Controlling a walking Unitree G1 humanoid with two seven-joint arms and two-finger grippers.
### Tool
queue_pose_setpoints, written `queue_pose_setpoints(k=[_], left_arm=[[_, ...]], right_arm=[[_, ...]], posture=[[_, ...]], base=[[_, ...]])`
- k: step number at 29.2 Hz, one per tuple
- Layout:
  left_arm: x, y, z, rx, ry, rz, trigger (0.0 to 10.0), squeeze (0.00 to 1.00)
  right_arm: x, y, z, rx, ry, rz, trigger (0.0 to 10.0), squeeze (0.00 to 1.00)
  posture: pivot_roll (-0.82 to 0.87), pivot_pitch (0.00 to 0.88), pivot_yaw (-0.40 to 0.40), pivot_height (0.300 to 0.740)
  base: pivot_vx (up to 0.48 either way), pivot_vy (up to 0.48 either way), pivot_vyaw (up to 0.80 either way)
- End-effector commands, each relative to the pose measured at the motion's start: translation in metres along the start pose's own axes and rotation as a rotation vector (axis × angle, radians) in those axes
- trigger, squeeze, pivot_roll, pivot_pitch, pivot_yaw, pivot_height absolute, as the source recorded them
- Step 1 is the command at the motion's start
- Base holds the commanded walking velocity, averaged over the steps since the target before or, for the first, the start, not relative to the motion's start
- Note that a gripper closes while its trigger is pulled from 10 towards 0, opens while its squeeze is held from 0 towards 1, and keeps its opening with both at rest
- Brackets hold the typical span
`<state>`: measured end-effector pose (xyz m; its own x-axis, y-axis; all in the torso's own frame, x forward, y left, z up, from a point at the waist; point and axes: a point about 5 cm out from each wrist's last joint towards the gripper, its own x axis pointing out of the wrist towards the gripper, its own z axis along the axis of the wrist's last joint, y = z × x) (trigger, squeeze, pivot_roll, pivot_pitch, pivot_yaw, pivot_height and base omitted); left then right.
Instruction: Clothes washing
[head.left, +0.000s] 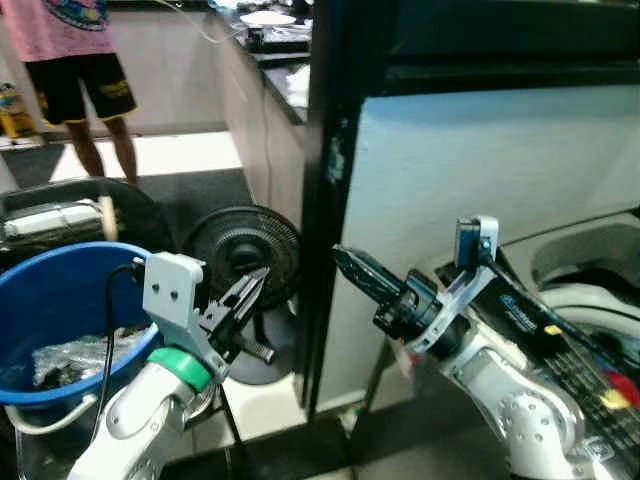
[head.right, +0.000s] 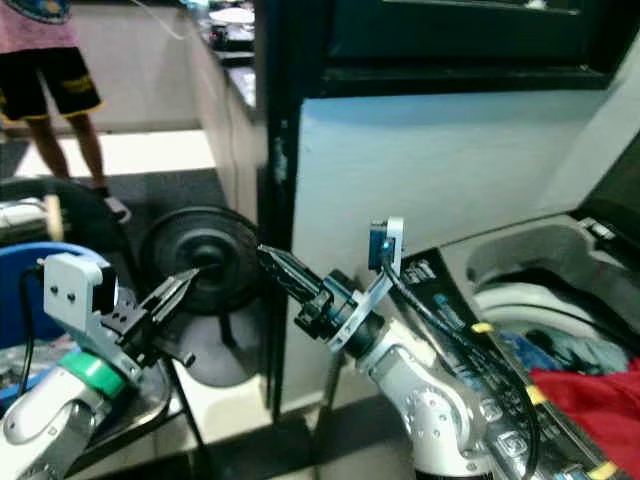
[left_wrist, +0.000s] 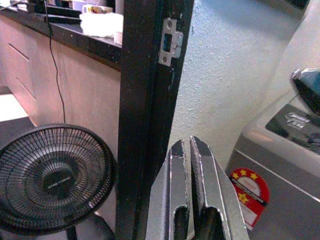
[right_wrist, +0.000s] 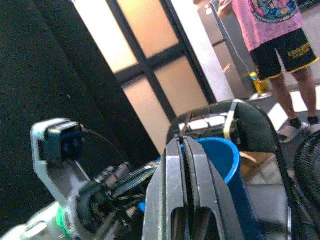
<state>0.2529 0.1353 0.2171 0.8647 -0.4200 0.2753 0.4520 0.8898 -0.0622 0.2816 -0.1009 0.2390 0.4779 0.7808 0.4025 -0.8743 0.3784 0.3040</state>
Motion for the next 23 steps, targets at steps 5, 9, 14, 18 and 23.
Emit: queue_pose_setpoints(k=[5,9,14,18,23], left_arm=[[-0.001,0.003,0.001,0.001,-0.003,0.014,10.0,0.0],[-0.001,0.007,0.002,0.016,-0.009,0.05,10.0,0.0],[-0.002,0.011,0.002,0.013,-0.017,0.099,10.0,0.0],[-0.003,0.015,0.003,0.02,-0.031,0.127,10.0,0.0],[-0.003,0.023,0.006,0.039,-0.051,0.188,10.0,0.0]], right_arm=[[0.007,0.008,0.001,-0.055,0.018,0.043,10.0,0.0],[0.011,0.005,-0.001,-0.022,0.015,0.007,10.0,0.0],[0.013,0.004,-0.002,-0.062,0.034,0.017,10.0,0.0],[0.014,0.005,-0.003,-0.071,0.041,0.021,10.0,0.0],[0.019,0.005,-0.009,-0.092,0.061,0.007,10.0,0.0]], posture=[[0.02,0.0,-0.013,0.74],[0.02,0.0,-0.023,0.74],[0.02,0.0,-0.035,0.74],[0.02,0.0,-0.039,0.74],[0.02,0.0,-0.052,0.74]], base=[[0.0,0.48,0.8],[0.0,0.24,0.4],[0.0,0.0,0.0],[0.0,0.0,0.0],[0.0,0.0,0.0]])
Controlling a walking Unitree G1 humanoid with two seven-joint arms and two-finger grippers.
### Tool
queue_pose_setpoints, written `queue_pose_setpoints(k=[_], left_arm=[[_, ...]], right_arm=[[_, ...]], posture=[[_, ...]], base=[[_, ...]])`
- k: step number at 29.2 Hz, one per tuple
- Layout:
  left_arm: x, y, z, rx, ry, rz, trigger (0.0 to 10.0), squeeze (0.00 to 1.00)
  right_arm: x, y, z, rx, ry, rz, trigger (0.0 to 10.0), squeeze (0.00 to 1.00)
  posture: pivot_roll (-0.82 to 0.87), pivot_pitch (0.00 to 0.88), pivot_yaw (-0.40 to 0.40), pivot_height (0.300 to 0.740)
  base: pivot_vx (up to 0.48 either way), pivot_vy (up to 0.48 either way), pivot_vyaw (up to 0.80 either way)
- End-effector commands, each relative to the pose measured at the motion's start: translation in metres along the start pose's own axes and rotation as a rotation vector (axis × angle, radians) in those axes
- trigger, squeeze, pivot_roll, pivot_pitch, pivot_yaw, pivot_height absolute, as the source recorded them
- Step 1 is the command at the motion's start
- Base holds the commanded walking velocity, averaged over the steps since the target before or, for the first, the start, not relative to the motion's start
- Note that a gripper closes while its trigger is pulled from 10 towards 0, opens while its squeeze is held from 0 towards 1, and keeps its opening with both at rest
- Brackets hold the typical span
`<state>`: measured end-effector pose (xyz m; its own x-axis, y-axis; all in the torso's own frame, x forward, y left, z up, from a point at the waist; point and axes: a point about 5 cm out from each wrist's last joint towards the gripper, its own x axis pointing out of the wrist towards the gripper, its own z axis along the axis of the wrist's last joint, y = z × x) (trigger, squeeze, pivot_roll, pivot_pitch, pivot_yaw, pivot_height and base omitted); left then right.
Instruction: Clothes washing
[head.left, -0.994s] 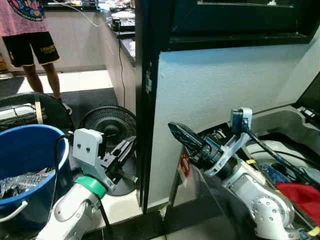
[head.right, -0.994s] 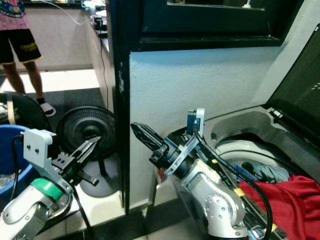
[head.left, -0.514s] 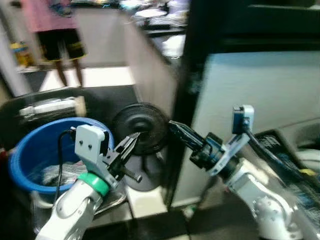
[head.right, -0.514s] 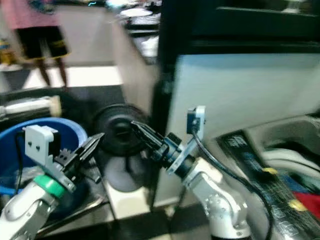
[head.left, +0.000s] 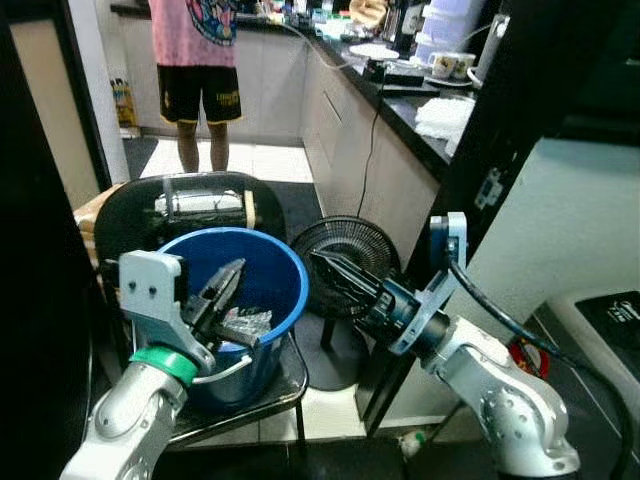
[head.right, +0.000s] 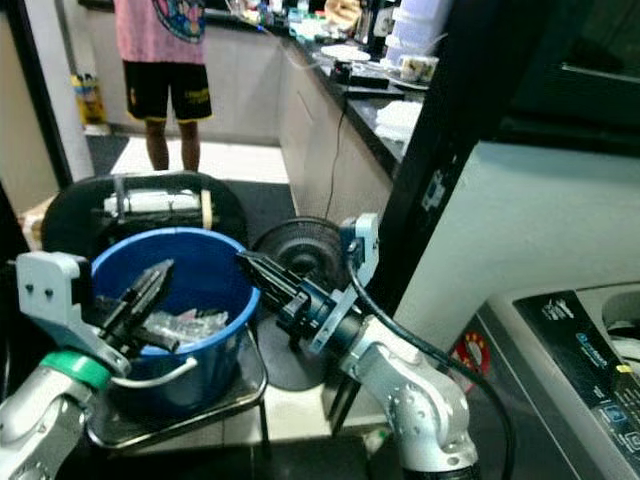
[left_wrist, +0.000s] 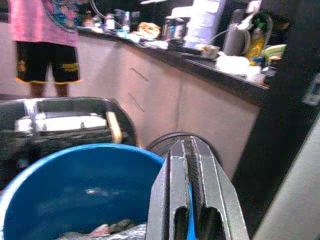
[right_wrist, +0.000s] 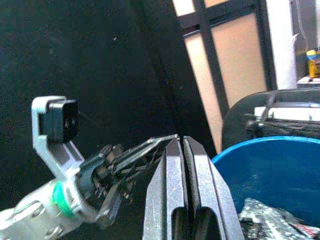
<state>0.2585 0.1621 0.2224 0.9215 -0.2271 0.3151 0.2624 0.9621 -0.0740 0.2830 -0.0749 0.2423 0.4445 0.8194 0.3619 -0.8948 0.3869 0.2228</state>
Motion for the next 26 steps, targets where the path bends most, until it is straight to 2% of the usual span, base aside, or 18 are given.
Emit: queue_pose_setpoints(k=[1,9,12,17,24,26], left_arm=[[0.001,-0.003,-0.003,-0.006,0.004,-0.008,10.0,0.0],[-0.001,0.0,-0.004,-0.016,0.006,0.006,10.0,0.0],[-0.003,-0.003,-0.007,-0.036,0.006,0.001,10.0,0.0],[-0.004,-0.008,-0.011,-0.045,0.016,-0.008,10.0,0.0],[-0.006,-0.011,-0.021,-0.051,0.013,0.014,10.0,0.0],[-0.008,-0.009,-0.03,-0.075,0.031,0.04,10.0,0.0]], right_arm=[[-0.003,-0.004,-0.001,-0.015,0.008,-0.028,10.0,0.0],[-0.002,-0.003,-0.004,-0.016,0.02,-0.033,10.0,0.0],[-0.002,-0.002,-0.007,-0.014,0.028,-0.034,10.0,0.0],[-0.003,-0.003,-0.01,-0.012,0.036,-0.042,10.0,0.0],[-0.005,-0.004,-0.021,-0.001,0.055,-0.068,10.0,0.0],[-0.009,-0.008,-0.031,-0.003,0.09,-0.102,10.0,0.0]], posture=[[0.02,0.0,-0.053,0.74],[0.02,0.0,-0.052,0.74],[0.02,0.0,-0.05,0.74],[0.02,0.0,-0.049,0.74],[0.02,0.0,-0.05,0.74],[0.02,0.0,-0.048,0.74]], base=[[0.0,0.0,0.0],[0.0,0.0,0.0],[0.0,0.407,0.0],[0.0,0.0,0.0],[0.0,-0.48,0.0],[0.0,0.0,0.0]])
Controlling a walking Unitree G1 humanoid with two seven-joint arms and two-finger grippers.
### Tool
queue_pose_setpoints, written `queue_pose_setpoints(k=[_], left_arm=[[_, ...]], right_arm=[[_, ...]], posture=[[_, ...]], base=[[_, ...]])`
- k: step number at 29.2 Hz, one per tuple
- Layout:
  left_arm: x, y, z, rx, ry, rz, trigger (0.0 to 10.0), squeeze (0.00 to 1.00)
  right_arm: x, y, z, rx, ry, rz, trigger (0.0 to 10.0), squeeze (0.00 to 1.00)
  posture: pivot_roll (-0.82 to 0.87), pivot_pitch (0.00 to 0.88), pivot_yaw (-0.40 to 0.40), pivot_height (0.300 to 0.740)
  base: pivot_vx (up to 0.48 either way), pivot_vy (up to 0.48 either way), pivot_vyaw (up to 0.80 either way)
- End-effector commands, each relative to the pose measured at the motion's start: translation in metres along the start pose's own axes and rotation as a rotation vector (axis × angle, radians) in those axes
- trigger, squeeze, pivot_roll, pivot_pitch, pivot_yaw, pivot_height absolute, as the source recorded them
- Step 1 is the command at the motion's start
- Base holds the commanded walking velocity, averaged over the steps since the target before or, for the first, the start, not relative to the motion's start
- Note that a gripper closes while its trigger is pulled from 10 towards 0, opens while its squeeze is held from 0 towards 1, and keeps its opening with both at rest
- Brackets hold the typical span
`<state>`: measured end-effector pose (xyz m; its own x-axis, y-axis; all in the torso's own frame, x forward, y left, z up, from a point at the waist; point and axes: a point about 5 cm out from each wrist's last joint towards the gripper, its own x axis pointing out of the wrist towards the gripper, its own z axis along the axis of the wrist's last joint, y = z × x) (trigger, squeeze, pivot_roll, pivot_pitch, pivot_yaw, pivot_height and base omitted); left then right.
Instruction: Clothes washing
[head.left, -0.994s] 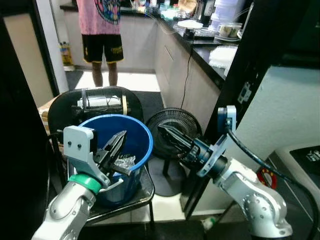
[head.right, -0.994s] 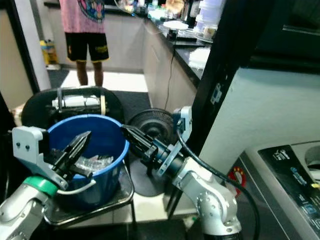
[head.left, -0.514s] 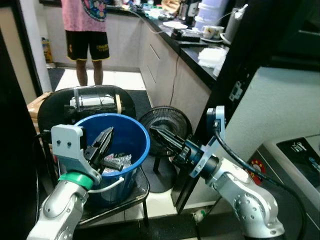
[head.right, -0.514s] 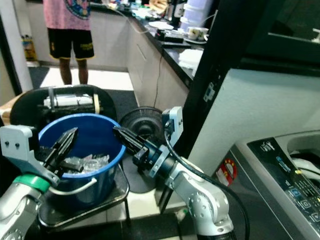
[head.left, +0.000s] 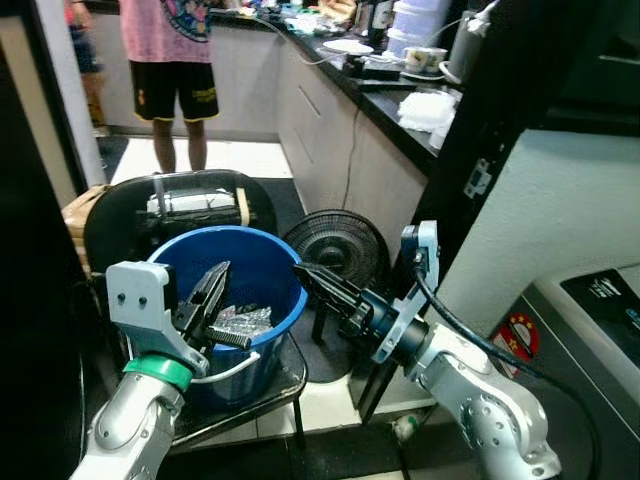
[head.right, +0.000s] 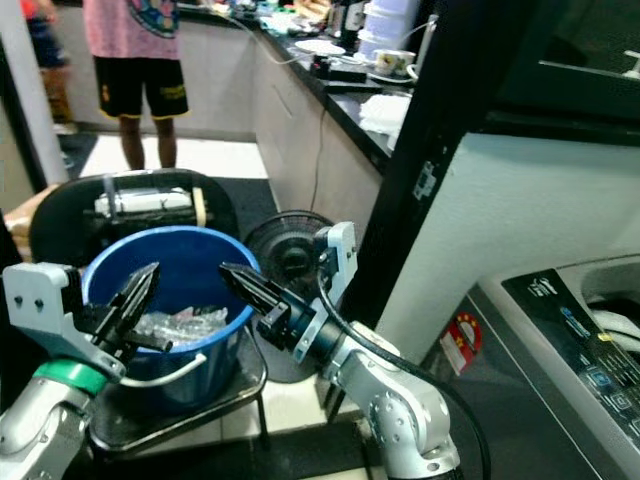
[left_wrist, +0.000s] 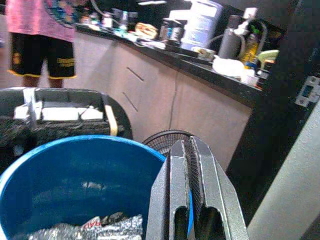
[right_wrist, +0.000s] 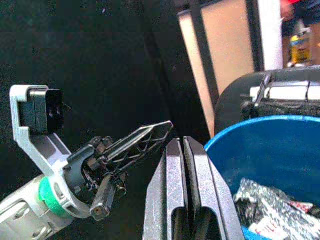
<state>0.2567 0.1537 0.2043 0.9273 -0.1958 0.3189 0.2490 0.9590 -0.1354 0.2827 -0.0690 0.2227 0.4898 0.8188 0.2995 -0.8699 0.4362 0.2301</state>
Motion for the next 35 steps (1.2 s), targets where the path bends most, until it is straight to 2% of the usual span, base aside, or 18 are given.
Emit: queue_pose_setpoints(k=[1,9,13,16,17,18,19,20,21,22,23,24,25,26,27,29,31,35], left_arm=[[-0.004,0.0,-0.016,-0.016,0.046,0.018,10.0,0.0],[-0.005,0.003,-0.026,0.013,0.071,0.018,10.0,0.0],[-0.01,0.008,-0.048,0.012,0.136,0.039,10.0,0.0],[-0.011,0.009,-0.051,0.012,0.146,0.045,10.0,0.0],[-0.021,0.018,-0.09,0.044,0.317,0.058,10.0,0.0],[-0.03,0.025,-0.115,0.058,0.428,0.085,10.0,0.0],[-0.037,0.029,-0.131,0.068,0.499,0.104,10.0,0.0],[-0.037,0.029,-0.131,0.068,0.499,0.104,10.0,0.0],[-0.049,0.034,-0.153,0.027,0.602,0.133,10.0,0.0],[-0.049,0.034,-0.153,0.027,0.602,0.133,10.0,0.0],[-0.06,0.036,-0.171,0.016,0.687,0.15,10.0,0.0],[-0.075,0.035,-0.19,-0.025,0.794,0.16,10.0,0.0],[-0.075,0.035,-0.19,-0.025,0.794,0.16,10.0,0.0],[-0.087,0.034,-0.203,-0.047,0.87,0.185,10.0,0.0],[-0.087,0.034,-0.203,-0.047,0.87,0.185,10.0,0.0],[-0.098,0.028,-0.217,-0.072,0.944,0.211,10.0,0.0],[-0.097,0.026,-0.22,-0.082,0.947,0.234,10.0,0.0],[-0.098,0.024,-0.222,-0.068,0.957,0.223,10.0,0.0]], right_arm=[[-0.007,-0.008,-0.015,0.005,0.05,-0.059,10.0,0.0],[-0.016,-0.021,-0.038,0.016,0.109,-0.154,10.0,0.0],[-0.03,-0.035,-0.067,-0.019,0.223,-0.26,10.0,0.0],[-0.032,-0.036,-0.071,-0.027,0.237,-0.268,10.0,0.0],[-0.053,-0.05,-0.106,-0.063,0.373,-0.381,10.0,0.0],[-0.067,-0.057,-0.127,-0.064,0.444,-0.452,10.0,0.0],[-0.077,-0.06,-0.141,-0.065,0.489,-0.495,10.0,0.0],[-0.077,-0.06,-0.141,-0.065,0.489,-0.495,10.0,0.0],[-0.09,-0.063,-0.159,-0.024,0.54,-0.57,10.0,0.0],[-0.09,-0.063,-0.159,-0.024,0.54,-0.57,10.0,0.0],[-0.103,-0.066,-0.173,-0.004,0.581,-0.654,10.0,0.0],[-0.117,-0.068,-0.187,0.056,0.607,-0.775,10.0,0.0],[-0.117,-0.068,-0.187,0.056,0.607,-0.775,10.0,0.0],[-0.13,-0.069,-0.196,0.118,0.616,-0.884,10.0,0.0],[-0.13,-0.069,-0.196,0.118,0.616,-0.884,10.0,0.0],[-0.142,-0.07,-0.205,0.218,0.591,-1.023,10.0,0.0],[-0.142,-0.069,-0.208,0.262,0.576,-1.049,10.0,0.0],[-0.143,-0.067,-0.211,0.261,0.598,-1.039,10.0,0.0]], posture=[[0.02,0.0,-0.048,0.74],[0.02,0.0,-0.044,0.74],[0.02,0.0,-0.037,0.74],[0.02,0.0,-0.037,0.74],[0.03,0.0,-0.041,0.74],[0.03,0.0,-0.039,0.74],[0.03,0.0,-0.039,0.74],[0.03,0.0,-0.039,0.74],[0.02,0.0,-0.032,0.74],[0.02,0.0,-0.032,0.74],[0.02,0.0,-0.028,0.74],[0.01,0.0,-0.019,0.74],[0.01,0.0,-0.019,0.74],[0.01,0.0,-0.016,0.74],[0.01,0.0,-0.016,0.74],[0.01,0.0,-0.008,0.74],[0.01,0.0,-0.01,0.74],[0.01,0.0,-0.01,0.74]], base=[[0.0,0.0,0.0],[0.0,0.0,0.0],[0.0,0.0,0.0],[0.0,0.0,0.0],[0.0,0.0,0.0],[0.0,0.0,0.0],[0.0,0.0,0.0],[0.0,0.0,0.0],[0.0,0.0,0.0],[0.0,0.0,0.0],[0.0,0.0,0.0],[0.0,0.0,0.0],[0.0,0.0,0.0],[0.0,0.0,0.0],[0.0,0.0,0.0],[0.0,0.0,0.0],[0.0,0.0,0.0],[0.0,0.0,0.0]])
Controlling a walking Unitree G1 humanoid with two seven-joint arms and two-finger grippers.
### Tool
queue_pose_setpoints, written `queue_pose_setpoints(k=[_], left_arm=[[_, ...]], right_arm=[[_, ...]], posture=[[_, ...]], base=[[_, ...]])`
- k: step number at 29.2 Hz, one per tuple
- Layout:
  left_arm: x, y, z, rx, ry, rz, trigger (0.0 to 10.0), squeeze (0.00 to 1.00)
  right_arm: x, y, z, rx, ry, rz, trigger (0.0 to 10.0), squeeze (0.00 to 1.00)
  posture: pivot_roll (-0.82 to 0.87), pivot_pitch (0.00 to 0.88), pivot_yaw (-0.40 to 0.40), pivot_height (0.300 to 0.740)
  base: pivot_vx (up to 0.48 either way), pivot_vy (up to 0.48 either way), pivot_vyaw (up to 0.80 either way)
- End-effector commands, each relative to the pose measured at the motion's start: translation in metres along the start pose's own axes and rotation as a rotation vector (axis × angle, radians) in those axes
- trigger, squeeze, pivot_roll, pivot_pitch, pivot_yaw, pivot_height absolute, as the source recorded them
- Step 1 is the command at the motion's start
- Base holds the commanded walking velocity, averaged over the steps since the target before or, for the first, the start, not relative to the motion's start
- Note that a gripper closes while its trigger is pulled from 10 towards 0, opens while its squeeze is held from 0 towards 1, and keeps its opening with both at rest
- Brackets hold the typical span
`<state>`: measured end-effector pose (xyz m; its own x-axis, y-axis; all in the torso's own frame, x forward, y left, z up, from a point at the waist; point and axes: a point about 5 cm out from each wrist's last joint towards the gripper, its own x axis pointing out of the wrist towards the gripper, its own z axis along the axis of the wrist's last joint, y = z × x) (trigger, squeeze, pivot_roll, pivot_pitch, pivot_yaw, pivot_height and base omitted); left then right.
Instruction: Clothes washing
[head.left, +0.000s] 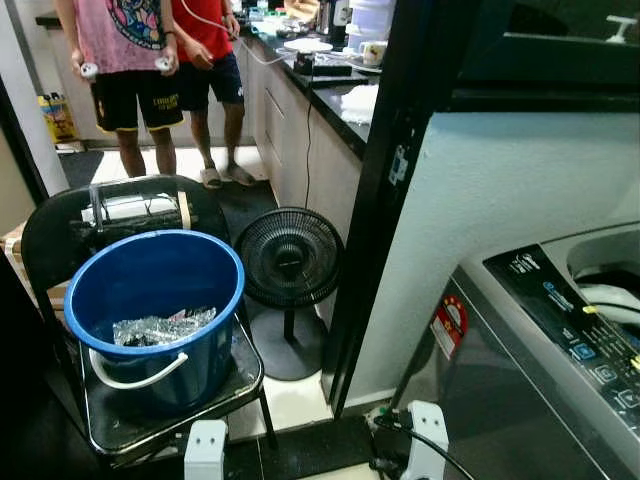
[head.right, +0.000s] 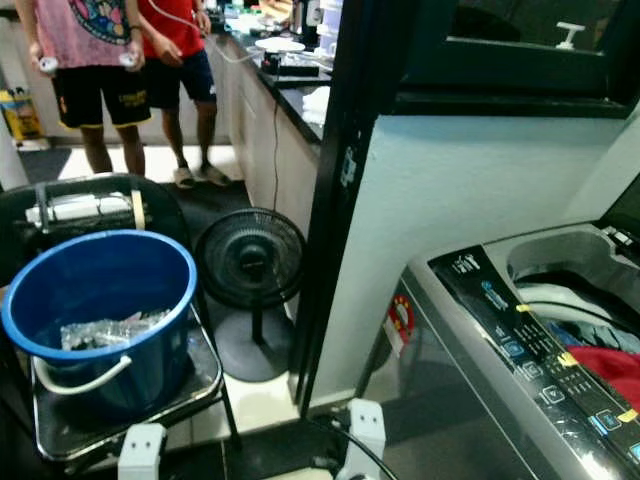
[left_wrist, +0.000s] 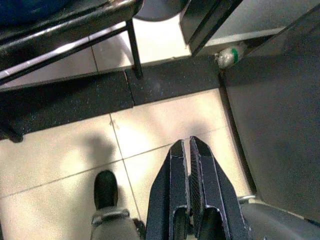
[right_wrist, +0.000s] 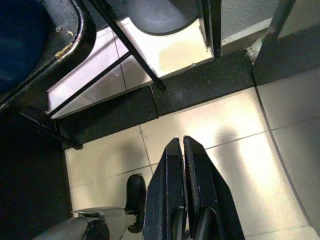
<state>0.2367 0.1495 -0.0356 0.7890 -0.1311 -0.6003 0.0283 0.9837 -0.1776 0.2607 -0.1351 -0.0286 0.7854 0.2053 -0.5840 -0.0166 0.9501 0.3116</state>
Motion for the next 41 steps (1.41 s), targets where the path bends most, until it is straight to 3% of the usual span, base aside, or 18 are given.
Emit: queue_pose_setpoints(k=[1,6,9,17,24,35,41], left_arm=[[0.0,0.001,-0.009,0.037,0.033,0.004,10.0,0.0],[0.001,0.0,-0.018,0.082,0.054,-0.002,10.0,0.0],[-0.003,0.004,-0.03,0.18,0.073,-0.007,10.0,0.0],[-0.008,0.03,-0.028,0.17,0.043,0.077,10.0,0.0],[-0.01,0.041,-0.023,0.124,0.006,0.112,10.0,0.0],[-0.009,0.023,-0.029,0.131,-0.041,0.063,10.0,0.0],[-0.011,0.027,-0.03,0.089,-0.052,0.099,10.0,0.0]], right_arm=[[0.0,-0.004,-0.008,-0.029,0.031,-0.021,10.0,0.0],[-0.002,-0.007,-0.021,-0.091,0.098,-0.036,10.0,0.0],[-0.009,-0.011,-0.043,-0.208,0.166,-0.027,10.0,0.0],[-0.018,-0.014,-0.066,-0.172,0.184,-0.078,10.0,0.0],[-0.018,-0.011,-0.068,-0.17,0.168,-0.076,10.0,0.0],[-0.015,-0.013,-0.054,-0.219,0.118,-0.017,10.0,0.0],[-0.012,-0.011,-0.048,-0.22,0.105,-0.014,10.0,0.0]], posture=[[0.01,0.0,-0.011,0.74],[0.01,0.0,-0.018,0.74],[0.01,0.0,0.014,0.74],[0.0,0.0,0.082,0.74],[0.0,0.0,0.097,0.74],[0.0,0.0,0.032,0.74],[0.01,0.0,0.023,0.74]], base=[[0.0,0.0,0.0],[0.0,0.0,0.0],[0.0,0.0,0.0],[0.0,0.0,0.0],[0.0,0.0,0.0],[0.0,0.0,0.0],[0.0,0.0,0.0]])
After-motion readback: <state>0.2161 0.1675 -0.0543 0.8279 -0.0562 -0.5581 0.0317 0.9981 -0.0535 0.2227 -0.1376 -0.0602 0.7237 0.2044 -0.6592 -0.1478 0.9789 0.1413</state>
